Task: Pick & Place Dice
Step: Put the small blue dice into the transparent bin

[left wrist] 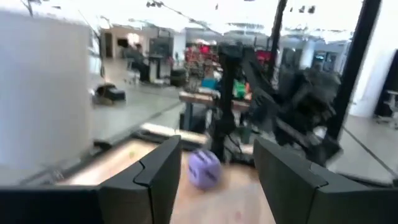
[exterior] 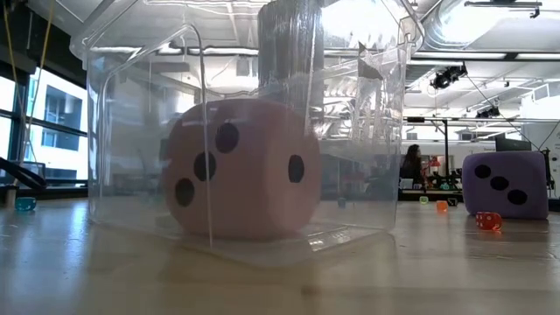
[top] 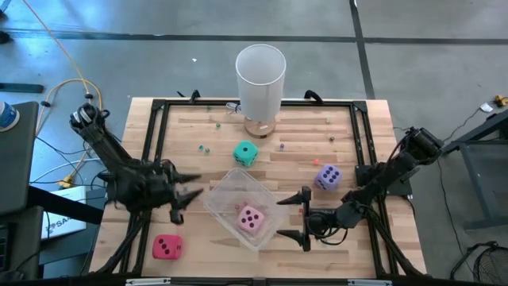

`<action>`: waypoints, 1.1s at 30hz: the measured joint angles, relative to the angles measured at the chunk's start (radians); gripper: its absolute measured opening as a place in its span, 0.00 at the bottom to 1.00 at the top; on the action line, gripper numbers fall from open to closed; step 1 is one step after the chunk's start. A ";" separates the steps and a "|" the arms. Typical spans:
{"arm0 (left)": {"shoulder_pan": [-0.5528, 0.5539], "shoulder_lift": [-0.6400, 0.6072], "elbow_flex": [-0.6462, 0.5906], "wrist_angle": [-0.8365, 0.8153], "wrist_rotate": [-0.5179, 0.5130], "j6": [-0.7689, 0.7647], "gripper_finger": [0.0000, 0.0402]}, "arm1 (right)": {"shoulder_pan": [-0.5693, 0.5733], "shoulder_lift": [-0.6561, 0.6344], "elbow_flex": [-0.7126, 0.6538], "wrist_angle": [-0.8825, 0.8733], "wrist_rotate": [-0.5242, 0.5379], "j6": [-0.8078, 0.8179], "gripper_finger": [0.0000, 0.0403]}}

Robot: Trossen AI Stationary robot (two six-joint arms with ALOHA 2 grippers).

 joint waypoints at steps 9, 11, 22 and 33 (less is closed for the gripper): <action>0.182 -0.317 0.042 -0.605 0.056 -0.201 0.48 | -0.043 0.000 0.000 -0.001 -0.012 0.016 0.99; 0.264 -0.376 0.042 -0.865 0.282 -0.400 0.48 | -0.056 0.000 0.000 -0.003 -0.018 0.041 0.99; 0.708 -0.291 0.038 -1.205 0.703 -0.814 0.48 | -0.079 0.000 0.000 -0.014 -0.042 0.058 0.99; 1.198 -0.155 0.037 -1.535 0.959 -1.085 0.48 | -0.076 0.000 -0.001 -0.054 -0.057 0.084 0.99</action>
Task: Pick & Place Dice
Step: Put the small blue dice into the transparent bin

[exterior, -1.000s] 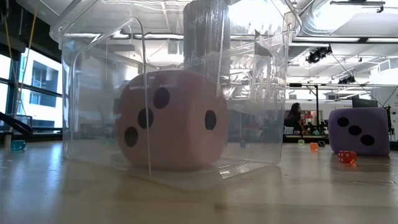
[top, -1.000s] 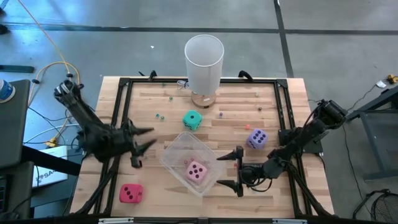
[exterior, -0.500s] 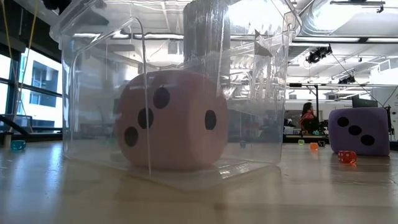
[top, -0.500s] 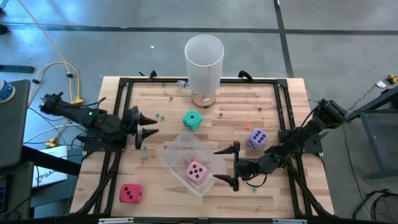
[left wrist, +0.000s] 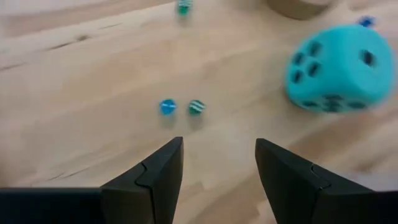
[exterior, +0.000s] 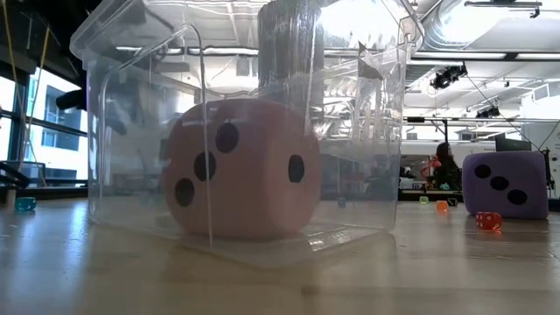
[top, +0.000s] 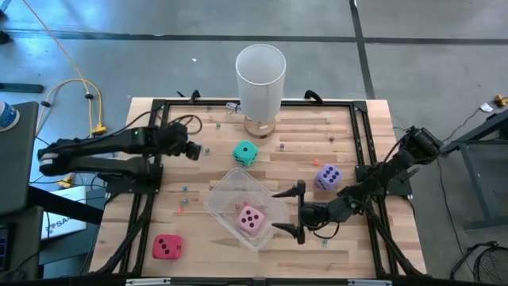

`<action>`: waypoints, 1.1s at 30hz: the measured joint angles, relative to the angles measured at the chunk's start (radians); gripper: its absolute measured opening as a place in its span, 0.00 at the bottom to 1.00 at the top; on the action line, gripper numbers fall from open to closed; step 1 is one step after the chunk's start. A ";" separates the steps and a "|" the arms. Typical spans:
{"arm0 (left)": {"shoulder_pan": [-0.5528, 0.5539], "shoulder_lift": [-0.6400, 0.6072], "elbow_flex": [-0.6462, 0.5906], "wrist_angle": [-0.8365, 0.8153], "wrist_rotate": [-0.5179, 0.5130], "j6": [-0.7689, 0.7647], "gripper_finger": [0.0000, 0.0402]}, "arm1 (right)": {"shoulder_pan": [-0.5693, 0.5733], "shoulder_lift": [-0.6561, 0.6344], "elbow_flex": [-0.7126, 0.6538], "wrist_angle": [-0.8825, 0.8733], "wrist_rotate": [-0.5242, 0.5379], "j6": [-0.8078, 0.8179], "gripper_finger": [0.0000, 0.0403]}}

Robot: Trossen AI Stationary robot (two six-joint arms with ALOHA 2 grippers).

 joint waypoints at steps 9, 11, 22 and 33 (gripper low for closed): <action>0.120 0.202 0.000 0.032 0.010 0.010 0.48 | 0.000 0.000 0.000 0.001 -0.007 0.003 0.99; 0.126 0.252 0.000 0.051 0.013 0.019 0.48 | 0.000 0.000 0.000 0.001 -0.007 0.003 0.99; 0.222 0.444 0.001 0.175 0.100 0.069 0.48 | 0.000 0.000 0.000 0.001 -0.007 0.028 0.99; 0.264 0.528 0.001 0.242 0.112 0.061 0.48 | 0.000 0.000 0.000 0.000 -0.007 0.027 0.99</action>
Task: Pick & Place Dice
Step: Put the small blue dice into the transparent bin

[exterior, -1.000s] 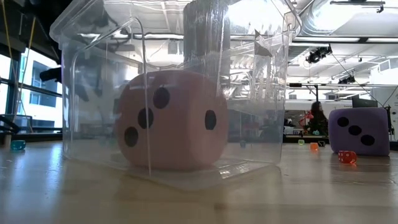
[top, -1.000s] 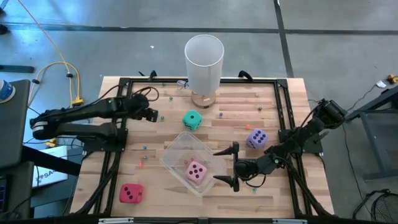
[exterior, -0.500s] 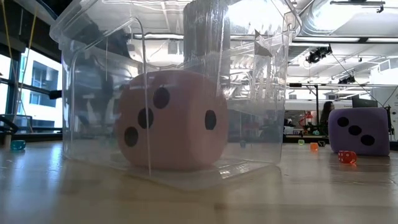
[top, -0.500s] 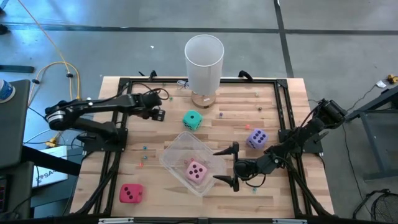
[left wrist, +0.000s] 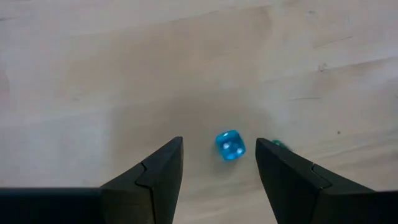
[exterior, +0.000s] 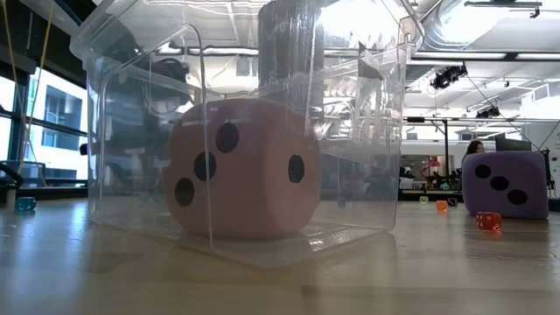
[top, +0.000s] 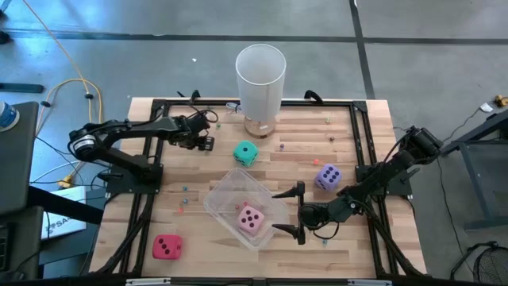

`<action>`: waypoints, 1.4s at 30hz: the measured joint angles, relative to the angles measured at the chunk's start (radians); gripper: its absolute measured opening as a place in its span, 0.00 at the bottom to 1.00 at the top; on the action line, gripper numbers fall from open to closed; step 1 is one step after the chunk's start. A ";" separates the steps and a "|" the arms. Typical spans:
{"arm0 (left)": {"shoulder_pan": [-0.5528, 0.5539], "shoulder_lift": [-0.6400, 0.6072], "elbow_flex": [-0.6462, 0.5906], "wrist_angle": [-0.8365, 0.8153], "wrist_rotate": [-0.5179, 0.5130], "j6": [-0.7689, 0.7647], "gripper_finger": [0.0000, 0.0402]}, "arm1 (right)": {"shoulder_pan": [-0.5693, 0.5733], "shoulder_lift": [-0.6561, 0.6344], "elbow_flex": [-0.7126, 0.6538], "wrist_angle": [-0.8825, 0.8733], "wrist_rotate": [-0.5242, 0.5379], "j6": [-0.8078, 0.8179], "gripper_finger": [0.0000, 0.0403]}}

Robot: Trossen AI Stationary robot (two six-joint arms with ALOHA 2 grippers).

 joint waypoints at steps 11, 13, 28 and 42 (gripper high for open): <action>0.000 0.008 0.000 0.011 0.002 0.004 0.48 | -0.001 0.000 0.000 0.000 0.000 -0.001 0.99; 0.000 0.008 0.000 0.011 0.003 0.004 0.48 | -0.001 0.000 0.000 0.000 0.000 -0.001 0.99; -0.002 0.008 -0.016 0.026 -0.019 0.015 0.48 | -0.001 0.000 0.000 0.000 0.000 -0.001 0.99; -0.045 0.008 -0.027 0.060 -0.050 0.000 0.48 | -0.003 0.000 0.000 0.000 0.000 -0.002 0.99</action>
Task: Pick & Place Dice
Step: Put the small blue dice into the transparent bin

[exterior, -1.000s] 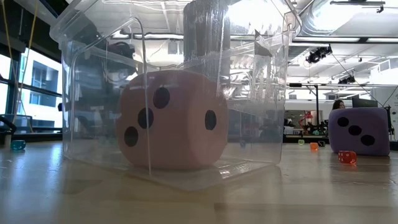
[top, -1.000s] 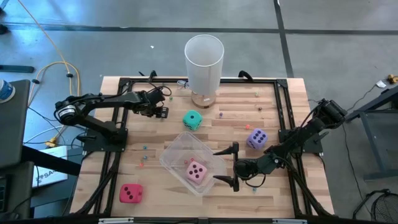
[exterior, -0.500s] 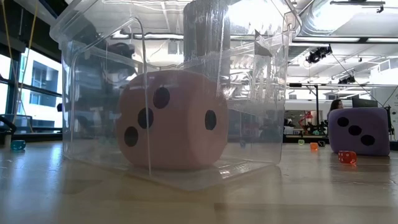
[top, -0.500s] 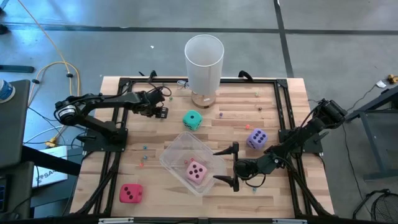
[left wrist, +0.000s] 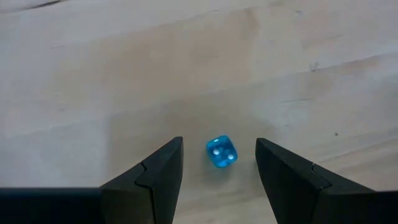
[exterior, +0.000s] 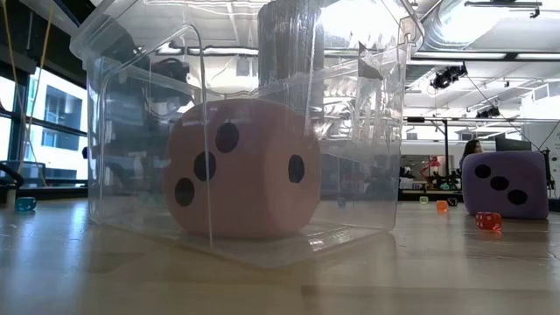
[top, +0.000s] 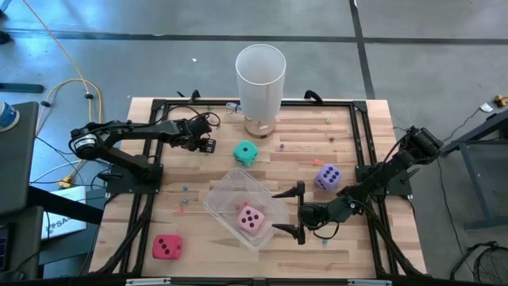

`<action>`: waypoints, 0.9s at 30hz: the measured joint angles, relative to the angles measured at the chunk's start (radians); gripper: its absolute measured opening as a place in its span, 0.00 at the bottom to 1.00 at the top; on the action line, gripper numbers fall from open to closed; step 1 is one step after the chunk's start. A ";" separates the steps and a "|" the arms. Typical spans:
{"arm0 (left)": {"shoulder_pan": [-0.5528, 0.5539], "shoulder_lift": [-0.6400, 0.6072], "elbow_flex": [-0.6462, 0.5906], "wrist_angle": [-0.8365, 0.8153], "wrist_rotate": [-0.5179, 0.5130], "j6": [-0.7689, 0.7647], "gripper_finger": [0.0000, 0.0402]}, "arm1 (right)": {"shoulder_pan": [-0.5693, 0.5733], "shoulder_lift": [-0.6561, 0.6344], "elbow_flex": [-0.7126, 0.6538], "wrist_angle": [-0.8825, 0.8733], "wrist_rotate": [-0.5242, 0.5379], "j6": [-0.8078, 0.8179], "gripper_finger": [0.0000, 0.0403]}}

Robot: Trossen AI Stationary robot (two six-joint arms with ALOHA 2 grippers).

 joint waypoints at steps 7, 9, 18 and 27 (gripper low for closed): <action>0.000 0.064 0.001 0.002 -0.002 -0.004 0.48 | 0.000 0.000 0.000 -0.003 0.000 0.000 0.99; 0.000 0.088 0.004 0.003 -0.005 -0.004 0.48 | 0.000 0.000 0.000 -0.008 0.000 0.000 0.99; 0.000 0.104 0.005 0.003 -0.001 0.002 0.47 | -0.007 0.000 0.001 -0.010 0.004 0.000 0.99; 0.001 0.105 0.004 0.000 -0.002 0.012 0.16 | -0.011 0.000 0.001 -0.013 0.003 0.000 0.99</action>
